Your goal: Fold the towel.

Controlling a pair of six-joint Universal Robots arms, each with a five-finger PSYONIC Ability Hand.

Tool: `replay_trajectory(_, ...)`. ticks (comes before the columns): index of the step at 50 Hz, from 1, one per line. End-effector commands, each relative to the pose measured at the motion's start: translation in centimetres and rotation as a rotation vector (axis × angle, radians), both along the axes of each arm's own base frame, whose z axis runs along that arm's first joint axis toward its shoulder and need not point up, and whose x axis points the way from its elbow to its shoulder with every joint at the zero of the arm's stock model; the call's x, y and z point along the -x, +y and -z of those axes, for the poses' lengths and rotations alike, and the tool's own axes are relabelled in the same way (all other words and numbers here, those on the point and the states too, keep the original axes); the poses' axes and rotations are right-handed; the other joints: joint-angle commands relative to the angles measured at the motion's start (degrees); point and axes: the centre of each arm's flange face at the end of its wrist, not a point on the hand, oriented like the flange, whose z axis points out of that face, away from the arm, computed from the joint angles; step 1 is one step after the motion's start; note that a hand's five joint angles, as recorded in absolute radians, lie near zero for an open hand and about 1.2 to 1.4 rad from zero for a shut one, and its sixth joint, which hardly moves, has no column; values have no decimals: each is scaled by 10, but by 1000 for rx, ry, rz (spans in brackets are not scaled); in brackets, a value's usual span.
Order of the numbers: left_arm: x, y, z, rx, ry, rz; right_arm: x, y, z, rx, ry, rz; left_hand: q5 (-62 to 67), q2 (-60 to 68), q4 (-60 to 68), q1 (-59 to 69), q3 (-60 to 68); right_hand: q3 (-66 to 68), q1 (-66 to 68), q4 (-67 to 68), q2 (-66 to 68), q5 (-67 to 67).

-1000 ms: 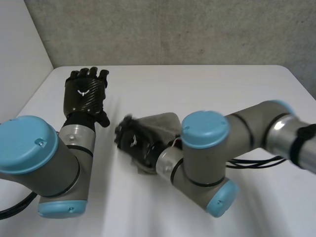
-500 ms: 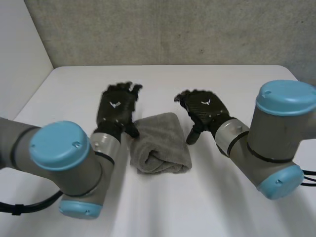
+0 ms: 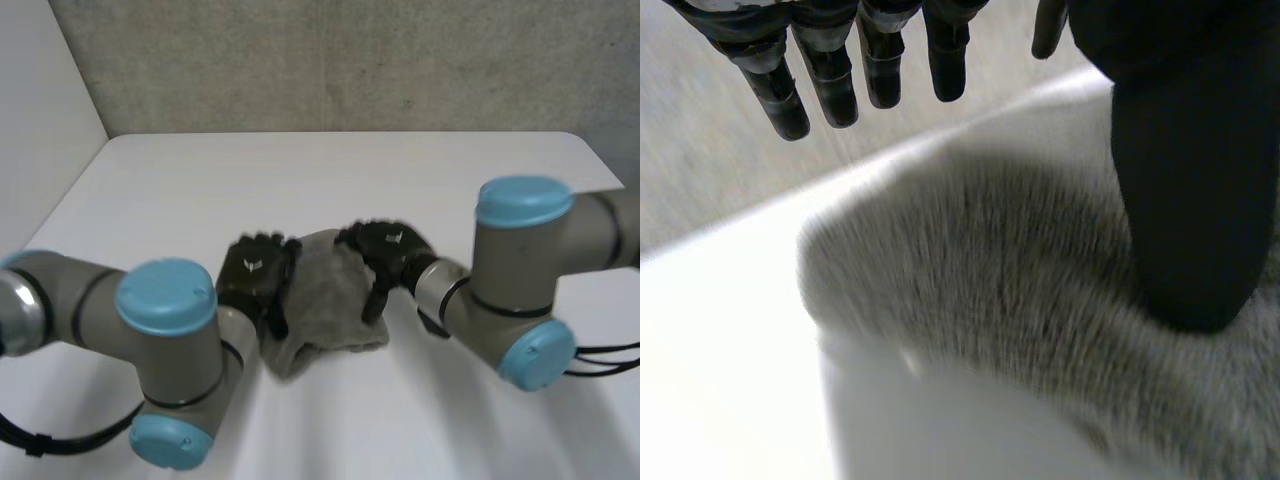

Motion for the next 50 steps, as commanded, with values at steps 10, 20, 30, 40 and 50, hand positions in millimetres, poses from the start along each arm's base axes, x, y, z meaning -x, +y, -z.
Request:
replay_trajectory(10, -24, -9, -161, 274, 206, -71, 84, -8, -174, 403, -153, 390, -3, 2, 2, 1, 2, -39, -33, -47, -40, -38)
replay_trajectory(20, -45, -13, -192, 250, 201, -132, 101, -6, -191, 409, -142, 465, -1, 4, 3, 2, 4, -39, -33, -47, -40, -38)
replay_trajectory(30, -46, -11, -193, 237, 203, -133, 101, -9, -186, 397, -134, 470, -1, 4, 3, 2, 4, -39, -33, -47, -40, -38)
replay_trajectory(40, -47, -9, -195, 236, 216, -134, 93, -10, -175, 368, -117, 423, -6, -1, -2, -3, -1, -39, -33, -47, -40, -38)
replay_trajectory(50, -53, -9, -201, 254, 227, -145, 35, 1, -103, 279, 25, -17, -11, -6, -7, -8, -6, -39, -33, -47, -40, -38)
